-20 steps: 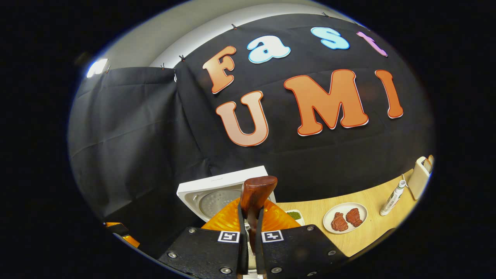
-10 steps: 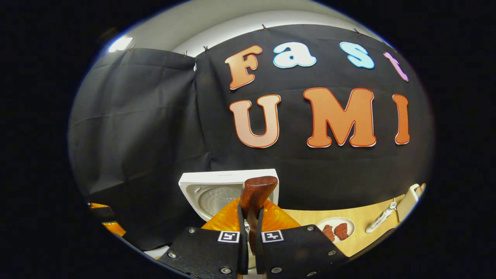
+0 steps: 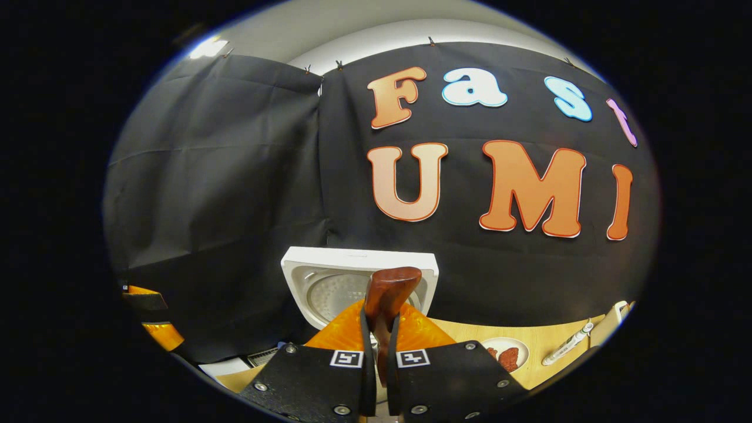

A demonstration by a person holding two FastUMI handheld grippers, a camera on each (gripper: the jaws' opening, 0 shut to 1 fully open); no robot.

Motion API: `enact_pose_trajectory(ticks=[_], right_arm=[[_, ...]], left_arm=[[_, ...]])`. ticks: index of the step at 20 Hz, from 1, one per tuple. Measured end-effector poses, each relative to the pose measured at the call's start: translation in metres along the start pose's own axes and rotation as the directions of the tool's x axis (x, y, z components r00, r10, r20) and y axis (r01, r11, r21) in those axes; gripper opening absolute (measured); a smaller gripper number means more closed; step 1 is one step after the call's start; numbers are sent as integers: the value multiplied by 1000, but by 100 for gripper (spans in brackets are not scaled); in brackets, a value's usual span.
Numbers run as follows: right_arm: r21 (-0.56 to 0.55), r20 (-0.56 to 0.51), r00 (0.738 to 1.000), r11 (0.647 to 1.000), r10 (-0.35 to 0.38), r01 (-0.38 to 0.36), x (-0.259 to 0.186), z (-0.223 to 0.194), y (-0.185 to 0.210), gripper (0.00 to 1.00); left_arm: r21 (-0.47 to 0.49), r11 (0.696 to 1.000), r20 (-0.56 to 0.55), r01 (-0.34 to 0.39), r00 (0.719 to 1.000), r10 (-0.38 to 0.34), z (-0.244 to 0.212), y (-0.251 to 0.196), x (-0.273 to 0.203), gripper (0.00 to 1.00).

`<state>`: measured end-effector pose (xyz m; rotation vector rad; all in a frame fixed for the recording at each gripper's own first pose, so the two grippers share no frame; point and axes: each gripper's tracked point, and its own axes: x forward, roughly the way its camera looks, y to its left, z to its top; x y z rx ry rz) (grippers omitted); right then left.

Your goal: Close the left gripper, press the button to open the rice cooker; take a wooden spoon from the chopstick holder with the right hand, scoop a spoonful of rice and pour it into the rice cooker, then put the wooden spoon back into the chopstick holder.

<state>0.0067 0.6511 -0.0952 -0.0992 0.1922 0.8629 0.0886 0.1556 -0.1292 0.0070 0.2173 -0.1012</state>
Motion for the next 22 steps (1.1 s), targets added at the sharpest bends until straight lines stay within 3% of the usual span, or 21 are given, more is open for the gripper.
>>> enact_pose_trajectory(ticks=[6, 14, 19, 22], right_arm=[[-107, 7, 1000, 994, 31, -30, -1, 1, 13, 6], [-280, 11, 998, 958, 62, -56, -4, -5, 28, 6], [-168, 1, 998, 984, 67, -65, -8, -9, 14, 7], [-29, 6, 998, 997, 66, -66, -21, -8, -6, 6]], left_arm=[[8, 1000, -5, -8, 1000, 8, -4, 3, -1, 100], [3, 1000, -11, -22, 1000, 22, -5, 8, 0, 100], [-2, 1000, -8, -29, 1000, 29, -2, 7, -3, 100], [-6, 1000, -1, -31, 1000, 31, 2, 2, -3, 100]])
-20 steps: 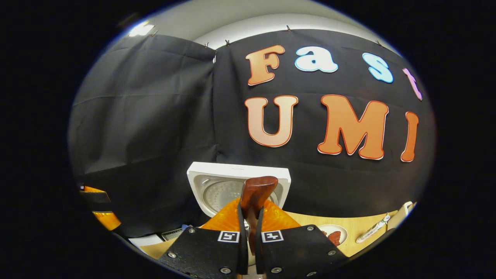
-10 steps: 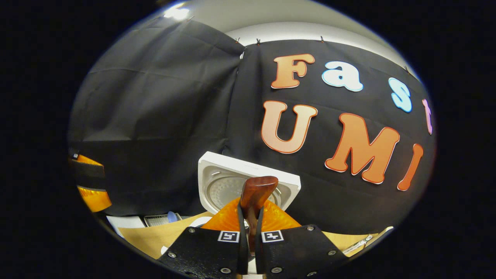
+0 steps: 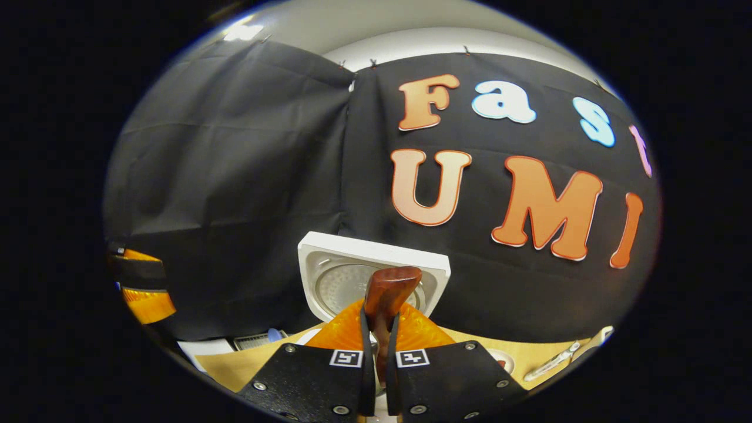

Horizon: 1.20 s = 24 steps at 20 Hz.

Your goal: Close the left gripper, press the button to open the rice cooker; take a wooden spoon from the chopstick holder with the right hand, scoop a spoonful of rice and pour it into the rice cooker, then put the wooden spoon back into the chopstick holder.

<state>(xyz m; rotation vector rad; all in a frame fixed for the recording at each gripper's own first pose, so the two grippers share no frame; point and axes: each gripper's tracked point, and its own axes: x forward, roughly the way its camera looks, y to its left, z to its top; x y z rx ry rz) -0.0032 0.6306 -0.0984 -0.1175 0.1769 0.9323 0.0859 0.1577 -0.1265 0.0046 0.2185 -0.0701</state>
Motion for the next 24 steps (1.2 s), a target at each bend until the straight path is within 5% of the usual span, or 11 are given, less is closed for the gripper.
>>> enact_pose_trajectory(ticks=[4, 12, 24], right_arm=[[164, 17, 999, 986, -37, 34, -29, 6, -42, 7], [259, 11, 973, 940, -232, 222, -134, -8, -160, 7], [344, -172, 857, 786, -485, 514, -318, -131, -279, 7]], left_arm=[[5, 1000, 20, -14, 1000, 13, 4, -6, -1, 100], [0, 1000, 54, -11, 999, 11, 21, -42, 0, 100], [-36, 999, 62, 3, 998, 0, 35, -89, 3, 100]])
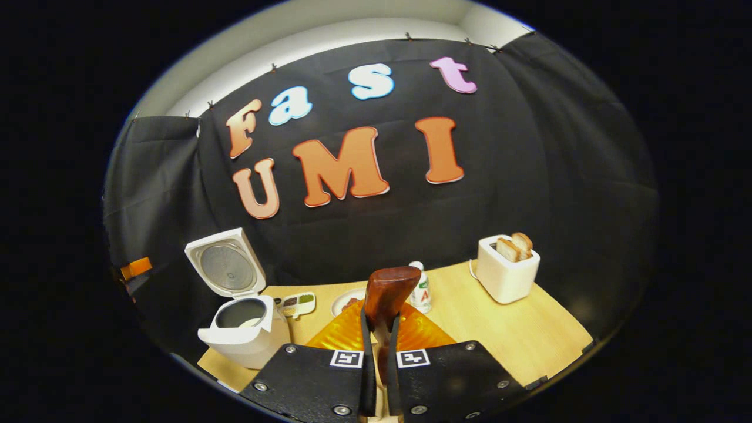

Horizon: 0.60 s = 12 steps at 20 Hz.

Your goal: Close the left gripper, press the button to open the rice cooker; take a wooden spoon from the chopstick holder with the right hand, scoop a spoonful of rice and pour it into the rice cooker, then put the wooden spoon back into the chopstick holder.

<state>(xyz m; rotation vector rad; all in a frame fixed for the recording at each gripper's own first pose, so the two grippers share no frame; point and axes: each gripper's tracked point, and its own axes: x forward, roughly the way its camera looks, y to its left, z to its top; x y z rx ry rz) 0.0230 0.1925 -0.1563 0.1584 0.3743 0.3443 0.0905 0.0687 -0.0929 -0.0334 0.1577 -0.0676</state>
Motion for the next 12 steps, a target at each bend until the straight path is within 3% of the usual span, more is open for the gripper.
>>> enact_pose_trajectory(ticks=[6, 12], right_arm=[[135, -69, 997, 989, -43, 52, -14, -61, -48, 7], [195, -117, 992, 979, -35, 58, -9, -116, -60, 6]], left_arm=[[45, 999, -8, -19, 1000, 19, 0, -13, -3, 100], [44, 999, -20, -22, 1000, 23, -2, -26, -8, 100]])
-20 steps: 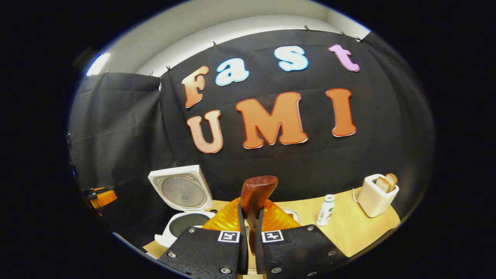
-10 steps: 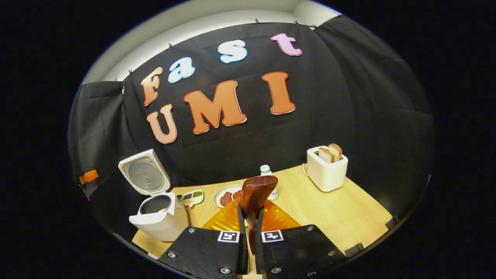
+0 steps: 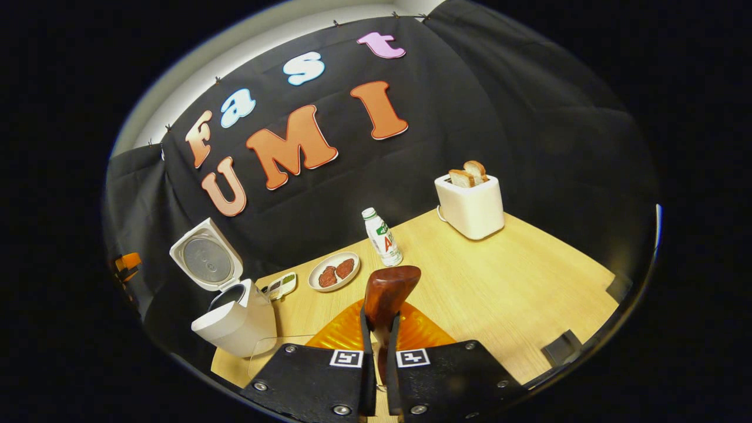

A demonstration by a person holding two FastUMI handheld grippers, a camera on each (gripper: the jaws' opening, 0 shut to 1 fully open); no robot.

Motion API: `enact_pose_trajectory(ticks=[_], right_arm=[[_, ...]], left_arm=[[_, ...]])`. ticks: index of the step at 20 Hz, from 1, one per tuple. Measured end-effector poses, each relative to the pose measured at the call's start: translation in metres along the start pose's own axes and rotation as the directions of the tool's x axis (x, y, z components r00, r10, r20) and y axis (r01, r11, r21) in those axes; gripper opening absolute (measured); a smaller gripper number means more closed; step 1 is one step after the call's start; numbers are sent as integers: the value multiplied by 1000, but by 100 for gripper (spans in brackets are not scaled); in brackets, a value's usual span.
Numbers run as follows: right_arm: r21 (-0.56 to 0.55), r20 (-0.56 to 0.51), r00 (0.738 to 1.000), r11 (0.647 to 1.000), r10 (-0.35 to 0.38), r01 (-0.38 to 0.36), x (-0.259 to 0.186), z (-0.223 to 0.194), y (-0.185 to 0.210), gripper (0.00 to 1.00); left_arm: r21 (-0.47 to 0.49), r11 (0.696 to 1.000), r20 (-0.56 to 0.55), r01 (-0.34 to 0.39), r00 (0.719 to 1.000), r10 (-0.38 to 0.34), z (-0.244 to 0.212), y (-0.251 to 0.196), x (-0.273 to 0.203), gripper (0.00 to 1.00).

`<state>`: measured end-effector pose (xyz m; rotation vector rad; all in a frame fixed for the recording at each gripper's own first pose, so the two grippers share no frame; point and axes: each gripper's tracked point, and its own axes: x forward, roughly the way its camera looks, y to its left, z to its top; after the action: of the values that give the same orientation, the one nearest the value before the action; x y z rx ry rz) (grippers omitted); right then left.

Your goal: Close the left gripper, press the button to open the rice cooker; take a wooden spoon from the chopstick holder with the right hand, scoop a spoonful of rice and pour it into the rice cooker, then put the wooden spoon back into the chopstick holder.

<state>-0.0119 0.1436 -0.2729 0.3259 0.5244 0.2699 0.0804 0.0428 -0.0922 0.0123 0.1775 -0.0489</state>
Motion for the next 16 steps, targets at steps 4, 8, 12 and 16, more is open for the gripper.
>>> enact_pose_trajectory(ticks=[4, 8, 12, 16], right_arm=[[29, 5, 1000, 999, -14, 14, 6, -14, -13, 7], [43, -23, 999, 998, -38, 39, 10, -33, -26, 11], [68, -23, 996, 994, -84, 85, 8, -29, -35, 21], [0, -19, 991, 991, -131, 131, 9, -20, -42, 72]], left_arm=[[14, 1000, -11, -12, 1000, 12, -3, -2, -2, 100], [50, 998, -19, -26, 999, 27, -4, 1, -4, 100], [44, 998, -18, -37, 999, 38, 2, 6, -3, 100], [19, 1000, -11, -16, 1000, 16, 11, 1, 5, 100]])
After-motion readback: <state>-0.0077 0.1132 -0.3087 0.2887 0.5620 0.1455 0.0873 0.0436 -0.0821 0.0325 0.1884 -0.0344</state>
